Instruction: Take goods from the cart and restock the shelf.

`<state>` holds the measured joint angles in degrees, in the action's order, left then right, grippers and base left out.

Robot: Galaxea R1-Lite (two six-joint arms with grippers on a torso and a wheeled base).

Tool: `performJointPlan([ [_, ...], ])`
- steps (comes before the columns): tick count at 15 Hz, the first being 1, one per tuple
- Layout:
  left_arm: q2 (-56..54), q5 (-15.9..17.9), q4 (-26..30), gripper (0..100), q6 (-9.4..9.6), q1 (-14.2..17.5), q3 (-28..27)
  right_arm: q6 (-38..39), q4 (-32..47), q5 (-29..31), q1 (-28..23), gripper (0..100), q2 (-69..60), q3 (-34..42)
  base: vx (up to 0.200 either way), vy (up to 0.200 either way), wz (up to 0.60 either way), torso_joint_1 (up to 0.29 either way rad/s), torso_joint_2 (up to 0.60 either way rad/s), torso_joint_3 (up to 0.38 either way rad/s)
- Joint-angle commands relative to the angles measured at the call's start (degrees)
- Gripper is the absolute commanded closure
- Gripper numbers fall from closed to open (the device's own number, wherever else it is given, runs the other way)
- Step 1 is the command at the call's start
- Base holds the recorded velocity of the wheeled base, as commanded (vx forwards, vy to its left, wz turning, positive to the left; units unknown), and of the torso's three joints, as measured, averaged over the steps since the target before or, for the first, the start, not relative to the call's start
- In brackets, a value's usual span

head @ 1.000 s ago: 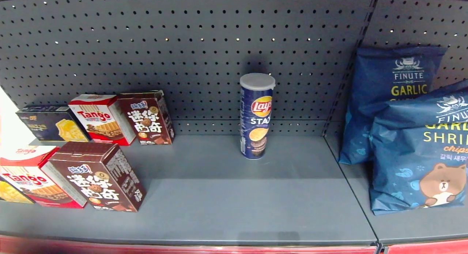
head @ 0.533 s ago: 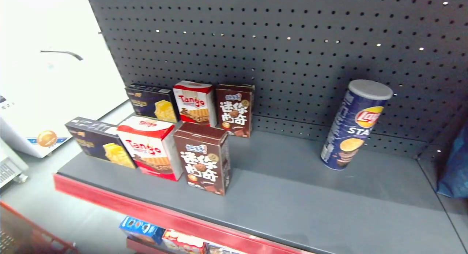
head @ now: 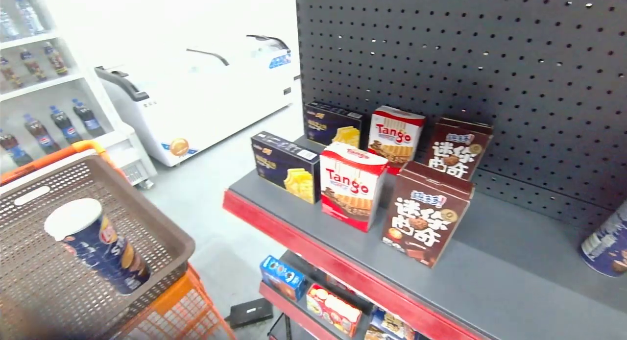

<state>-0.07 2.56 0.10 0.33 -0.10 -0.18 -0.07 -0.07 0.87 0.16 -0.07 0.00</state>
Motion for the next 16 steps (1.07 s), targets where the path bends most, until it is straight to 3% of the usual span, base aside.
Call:
performJointPlan([
  [1, 0.1, 0.0, 0.0, 0, 0.02, 0.0, 0.0, 0.0, 0.0, 0.0, 0.0, 0, 0.1, 0.0, 0.0, 0.0, 0.6, 0.002, 0.0, 0.002],
  [3, 0.1, -0.1, 0.0, 0, 0.11, 0.0, 0.1, 0.2, -0.1, 0.0, 0.0, 0, 0.1, 0.0, 0.0, 0.0, 0.6, 0.002, 0.0, 0.002],
  [9, 0.1, -1.1, 0.0, 0, 0.2, 0.1, -0.2, 0.1, 0.0, 0.0, 0.0, 0, 0.1, 0.0, 0.0, 0.0, 0.0, 0.0, 0.0, 0.0],
  [12, 9.7, -1.6, 5.2, 0, 1.78, -0.5, -15.4, 0.1, -0.1, 0.0, 0.0, 0, 0.1, 0.0, 0.0, 0.0, 0.0, 0.0, 0.0, 0.0],
  [14, 14.7, -1.6, 6.5, 0, 4.33, -0.3, -17.4, 0.1, -0.1, 0.0, 0.0, 0, 0.1, 0.0, 0.0, 0.0, 0.0, 0.0, 0.0, 0.0],
  [15, 19.8, -1.6, 6.4, 0, 7.32, -0.3, -18.0, 0.1, -0.1, 0.0, 0.0, 0, 0.1, 0.0, 0.0, 0.0, 0.0, 0.0, 0.0, 0.0],
  [16, 21.9, -1.5, 6.2, 0, 7.58, -0.6, -18.5, 0.1, 0.0, 0.0, 0.0, 0, 0.1, 0.0, 0.0, 0.0, 0.0, 0.0, 0.0, 0.0],
])
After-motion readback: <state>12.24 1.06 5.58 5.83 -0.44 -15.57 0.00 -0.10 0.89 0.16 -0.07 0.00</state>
